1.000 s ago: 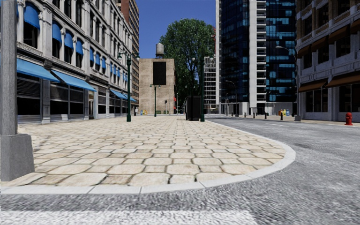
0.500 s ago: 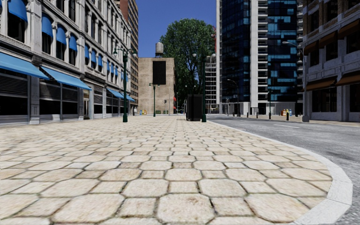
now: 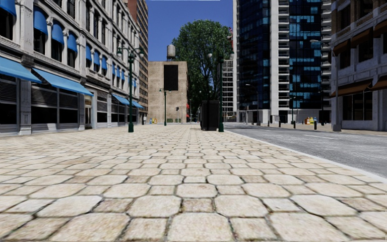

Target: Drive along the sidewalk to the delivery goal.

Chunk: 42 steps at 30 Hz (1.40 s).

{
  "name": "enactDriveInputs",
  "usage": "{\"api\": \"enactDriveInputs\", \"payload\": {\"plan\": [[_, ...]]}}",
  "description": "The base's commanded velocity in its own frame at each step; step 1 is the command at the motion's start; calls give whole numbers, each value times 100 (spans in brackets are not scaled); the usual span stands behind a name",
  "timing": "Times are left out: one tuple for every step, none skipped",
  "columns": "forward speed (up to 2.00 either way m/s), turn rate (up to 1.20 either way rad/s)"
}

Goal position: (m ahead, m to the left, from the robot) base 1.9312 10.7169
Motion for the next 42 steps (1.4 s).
{"api": "enactDriveInputs", "payload": {"plan": [[162, 56], [162, 59], [162, 59], [162, 60], [162, 60], [162, 60], [162, 60], [162, 61], [162, 61], [162, 65], [162, 65], [162, 67], [162, 68], [162, 68], [162, 68], [162, 68], [162, 68], [162, 68], [162, 68], [162, 68], [162, 68], [162, 68], [162, 68], [162, 68], [162, 69], [162, 69], [162, 70], [162, 70], [162, 70], [162, 70], [162, 70], [162, 70], [162, 70], [162, 70], [162, 70], [162, 70], [162, 70], [162, 70], [162, 70], [162, 70], [162, 70], [162, 70]]}}
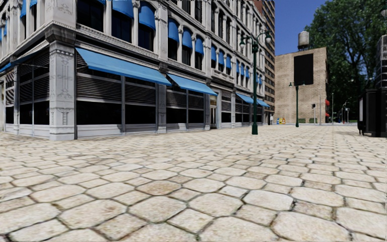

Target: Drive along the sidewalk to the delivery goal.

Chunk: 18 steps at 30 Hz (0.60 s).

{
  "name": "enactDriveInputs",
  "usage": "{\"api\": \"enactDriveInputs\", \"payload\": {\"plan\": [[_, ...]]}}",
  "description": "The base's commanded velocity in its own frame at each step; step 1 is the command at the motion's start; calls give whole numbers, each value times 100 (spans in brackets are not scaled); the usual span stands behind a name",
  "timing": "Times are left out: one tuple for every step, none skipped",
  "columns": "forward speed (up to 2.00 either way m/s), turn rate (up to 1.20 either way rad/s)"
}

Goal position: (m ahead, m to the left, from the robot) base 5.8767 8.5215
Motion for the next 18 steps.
{"api": "enactDriveInputs", "payload": {"plan": [[162, 69], [162, 69], [162, 69], [162, 69], [162, 69], [162, 69], [162, 69], [162, 69], [162, 69], [162, 69], [162, 69], [162, 69], [162, 69], [162, 69], [162, 69], [162, 69], [162, 69], [162, 69]]}}
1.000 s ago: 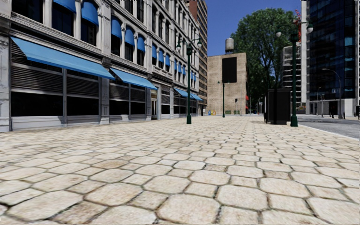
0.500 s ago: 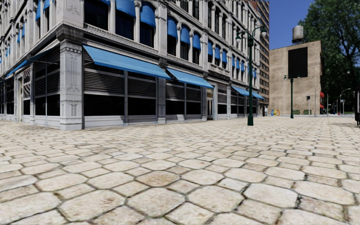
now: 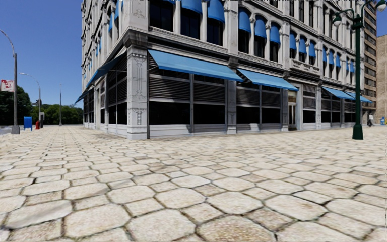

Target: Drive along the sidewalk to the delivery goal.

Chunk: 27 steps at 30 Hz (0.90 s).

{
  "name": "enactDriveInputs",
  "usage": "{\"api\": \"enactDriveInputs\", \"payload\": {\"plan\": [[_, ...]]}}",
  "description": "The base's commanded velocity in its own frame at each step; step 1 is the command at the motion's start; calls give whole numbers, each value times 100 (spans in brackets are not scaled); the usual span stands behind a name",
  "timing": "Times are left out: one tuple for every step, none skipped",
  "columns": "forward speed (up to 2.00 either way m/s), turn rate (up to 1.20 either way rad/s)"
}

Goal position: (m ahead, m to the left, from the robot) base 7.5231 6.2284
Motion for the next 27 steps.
{"api": "enactDriveInputs", "payload": {"plan": [[162, 69], [162, 69], [162, 69], [162, 69], [162, 69], [162, 69], [162, 69], [162, 69], [162, 69], [162, 69], [162, 69], [162, 69], [162, 69], [162, 69], [162, 59], [162, 59], [162, 0], [162, 0], [162, 0], [162, 0], [162, 0], [162, 0], [162, 0], [162, 0], [162, 0], [162, 0], [162, 0]]}}
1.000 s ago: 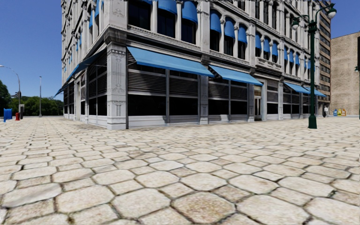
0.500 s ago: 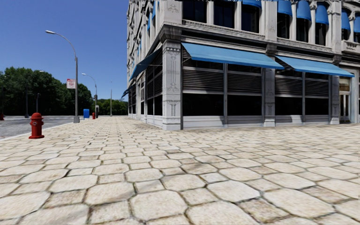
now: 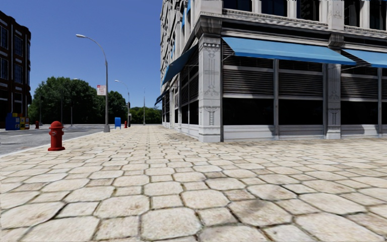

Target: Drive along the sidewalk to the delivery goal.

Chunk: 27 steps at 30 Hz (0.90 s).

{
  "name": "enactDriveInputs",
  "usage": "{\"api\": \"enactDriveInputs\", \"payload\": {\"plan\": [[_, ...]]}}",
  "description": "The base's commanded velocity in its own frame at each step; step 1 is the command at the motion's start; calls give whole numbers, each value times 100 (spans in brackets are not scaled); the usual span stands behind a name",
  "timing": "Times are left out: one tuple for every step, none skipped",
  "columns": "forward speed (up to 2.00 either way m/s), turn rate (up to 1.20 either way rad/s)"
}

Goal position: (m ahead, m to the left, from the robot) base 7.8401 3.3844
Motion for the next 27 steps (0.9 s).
{"api": "enactDriveInputs", "payload": {"plan": [[162, 0], [162, 0], [162, 0], [162, 0], [162, 0], [162, 0], [162, 0], [162, 0], [162, 0], [162, 0], [162, 0], [162, 16], [162, 16], [162, 38], [162, 60], [162, 81], [162, 87], [162, 89], [162, 90], [162, 90], [162, 90], [162, 87], [162, 43], [162, 43], [162, 19], [162, 5], [162, 0]]}}
